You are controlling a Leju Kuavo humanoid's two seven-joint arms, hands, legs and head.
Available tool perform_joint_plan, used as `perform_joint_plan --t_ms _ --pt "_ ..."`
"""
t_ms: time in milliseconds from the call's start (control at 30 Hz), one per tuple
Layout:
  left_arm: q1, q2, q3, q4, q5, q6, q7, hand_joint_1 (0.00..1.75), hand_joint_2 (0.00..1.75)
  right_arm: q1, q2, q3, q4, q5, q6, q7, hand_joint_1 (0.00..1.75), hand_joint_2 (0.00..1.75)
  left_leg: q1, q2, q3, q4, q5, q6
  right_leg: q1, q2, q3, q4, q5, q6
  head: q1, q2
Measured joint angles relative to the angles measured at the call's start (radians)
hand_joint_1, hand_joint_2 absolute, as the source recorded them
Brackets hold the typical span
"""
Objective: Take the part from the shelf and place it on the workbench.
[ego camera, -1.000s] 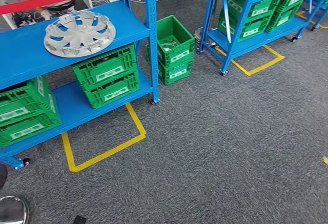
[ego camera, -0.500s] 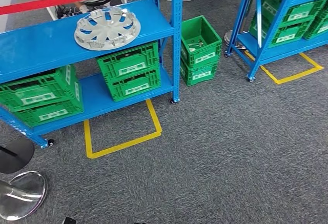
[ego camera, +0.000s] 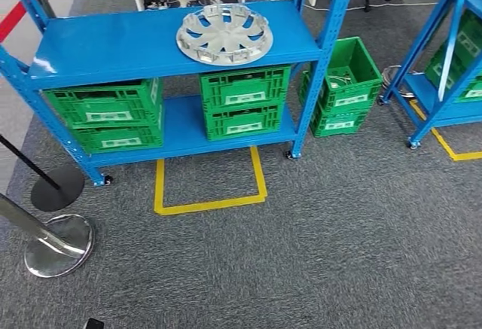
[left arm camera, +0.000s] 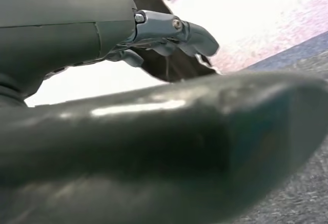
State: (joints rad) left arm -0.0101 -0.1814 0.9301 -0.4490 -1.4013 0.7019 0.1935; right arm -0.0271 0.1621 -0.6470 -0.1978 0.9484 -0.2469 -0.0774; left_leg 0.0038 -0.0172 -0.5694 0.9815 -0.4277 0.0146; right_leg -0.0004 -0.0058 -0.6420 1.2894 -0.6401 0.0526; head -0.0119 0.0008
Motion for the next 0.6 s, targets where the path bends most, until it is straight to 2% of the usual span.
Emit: perform_joint_plan --t_ms 33,67,100,133,167,200,233,300,333,367,433,467,500,533,600 --pt "-0.001 -0.004 0.018 0.000 -0.009 0.000 -0.006 0.00 0.00 0.001 0.000 -0.001 0.000 0.001 0.000 0.000 0.00 0.00 0.000 -0.014 0.000 0.000 0.000 0.000 0.000 0.002 -0.010 0.011 0.009 -0.001 0.001 0.000" --pt "-0.003 -0.009 0.035 0.000 -0.018 0.000 -0.011 0.00 0.00 0.002 0.000 -0.002 0.000 0.002 0.000 0.001 0.00 0.00 0.000 -0.029 0.002 0.001 0.000 -0.001 0.000 0.005 -0.001 -0.019 0.038 -0.003 0.001 0.000" --pt "-0.005 -0.013 0.051 0.000 -0.024 0.000 -0.016 0.00 0.00 0.002 0.000 -0.004 0.000 0.003 0.000 0.001 0.00 0.00 0.000 -0.043 0.003 0.001 0.001 -0.002 -0.001 0.014 0.024 -0.080 0.079 -0.005 0.001 0.000" --pt "-0.008 -0.017 0.067 0.000 -0.029 0.000 -0.019 0.00 0.00 0.002 0.000 -0.005 0.000 0.004 0.000 0.002 0.00 0.00 0.000 -0.055 0.004 0.002 0.001 -0.005 -0.004 0.040 0.053 -0.150 0.116 -0.007 0.001 0.000" --pt "-0.012 -0.021 0.081 0.000 -0.032 0.000 -0.021 0.00 0.00 0.003 0.000 -0.006 0.000 0.004 0.000 0.002 0.00 0.00 -0.001 -0.068 0.001 0.004 0.001 -0.009 -0.008 0.066 0.078 -0.211 0.141 -0.009 0.000 0.000" --pt "-0.015 -0.024 0.095 0.000 -0.034 0.000 -0.023 0.00 0.00 0.003 0.000 -0.007 0.001 0.004 0.000 0.003 0.00 0.00 -0.001 -0.079 -0.003 0.006 0.003 -0.014 -0.011 0.088 0.095 -0.249 0.153 -0.010 0.000 0.000" --pt "-0.018 -0.027 0.107 0.000 -0.035 0.000 -0.025 0.00 0.00 0.004 0.000 -0.008 0.001 0.005 0.000 0.004 0.00 0.00 0.000 -0.090 -0.008 0.006 0.005 -0.021 -0.012 0.101 0.101 -0.264 0.154 -0.013 0.000 0.000" --pt "-0.020 -0.032 0.133 0.000 -0.035 0.000 -0.028 0.00 0.00 0.003 0.000 -0.008 0.001 0.007 -0.001 0.008 0.00 0.00 0.004 -0.110 -0.016 0.005 0.011 -0.034 -0.011 0.082 0.104 -0.268 0.156 -0.023 0.000 0.000" --pt "-0.021 -0.035 0.145 0.000 -0.036 0.000 -0.030 0.00 0.00 0.003 0.001 -0.009 0.001 0.008 -0.001 0.010 0.00 0.00 0.003 -0.101 -0.021 0.011 0.007 -0.039 -0.011 0.071 0.105 -0.269 0.158 -0.029 -0.002 0.000" --pt "-0.022 -0.037 0.157 0.000 -0.036 0.000 -0.031 0.00 0.00 0.002 0.001 -0.010 0.001 0.008 -0.001 0.010 0.00 0.00 0.002 -0.080 -0.032 0.032 -0.008 -0.044 -0.012 0.058 0.106 -0.272 0.160 -0.035 -0.006 0.000" --pt "-0.028 -0.044 0.174 0.000 -0.039 0.000 -0.034 0.00 0.00 0.004 0.002 -0.011 0.001 0.009 -0.001 0.011 0.00 0.00 -0.001 -0.021 -0.084 0.139 -0.067 -0.052 -0.010 0.030 0.107 -0.275 0.161 -0.044 -0.014 0.000" --pt "-0.030 -0.046 0.180 0.000 -0.041 0.000 -0.035 0.00 0.00 0.005 0.002 -0.012 0.001 0.009 -0.001 0.011 0.00 0.00 0.000 -0.005 -0.119 0.210 -0.098 -0.055 -0.009 0.016 0.107 -0.275 0.160 -0.047 -0.017 0.000" --pt "-0.032 -0.049 0.185 0.000 -0.042 0.000 -0.035 0.00 0.00 0.007 0.002 -0.013 0.001 0.009 -0.001 0.011 0.00 0.00 0.000 0.001 -0.146 0.265 -0.116 -0.057 -0.008 0.003 0.107 -0.275 0.159 -0.048 -0.017 0.000" --pt "-0.032 -0.050 0.190 0.000 -0.044 0.000 -0.036 0.00 0.00 0.007 0.002 -0.014 0.001 0.009 -0.001 0.010 0.00 0.00 0.001 0.003 -0.156 0.289 -0.116 -0.057 -0.007 -0.008 0.107 -0.275 0.159 -0.048 -0.017 0.000" --pt "-0.032 -0.050 0.198 0.000 -0.045 0.000 -0.037 0.00 0.00 0.005 0.002 -0.015 0.001 0.009 0.000 0.008 0.00 0.00 0.001 0.004 -0.140 0.264 -0.086 -0.055 -0.006 -0.020 0.108 -0.275 0.158 -0.048 -0.017 0.000"
